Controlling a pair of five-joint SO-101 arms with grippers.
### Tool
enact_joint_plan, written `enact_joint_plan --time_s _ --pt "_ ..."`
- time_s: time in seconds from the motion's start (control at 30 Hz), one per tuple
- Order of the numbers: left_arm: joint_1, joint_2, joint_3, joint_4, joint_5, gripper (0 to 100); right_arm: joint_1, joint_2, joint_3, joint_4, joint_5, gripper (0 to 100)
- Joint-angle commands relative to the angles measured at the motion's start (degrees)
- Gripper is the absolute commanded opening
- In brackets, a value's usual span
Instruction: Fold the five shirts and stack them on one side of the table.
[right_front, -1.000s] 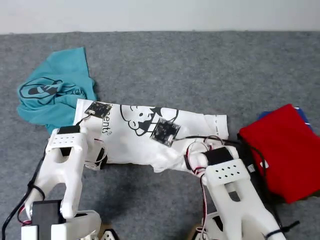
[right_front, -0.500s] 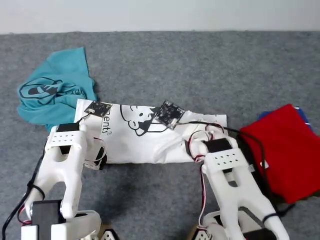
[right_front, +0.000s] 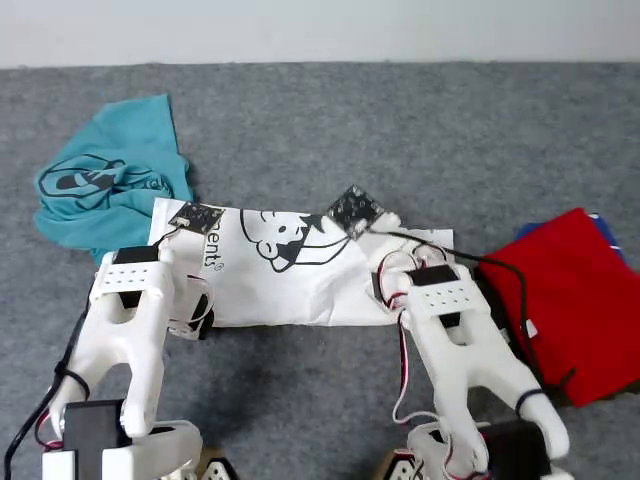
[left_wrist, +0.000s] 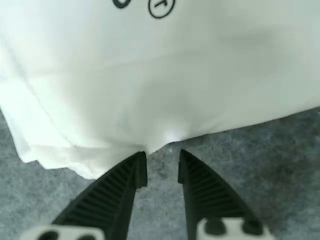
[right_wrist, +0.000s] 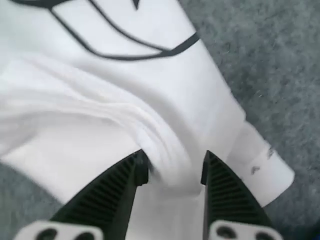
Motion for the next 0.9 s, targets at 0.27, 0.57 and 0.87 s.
enact_joint_plan --time_s 0.27,0.57,0.87 --pt "0.35 -2.11 -1.63 0.35 -0.62 12 6.37 11.30 -18.99 1.27 -15.56 19.1" --pt "-4.48 -2.29 -21.49 16.53 -0.18 12 6.55 -0.75 -25.93 29.14 -11.60 19.2" --pt "-14.59 -1.23 -37.23 22.15 8.53 12 6.29 -8.31 -19.34 32.66 -12.13 19.1"
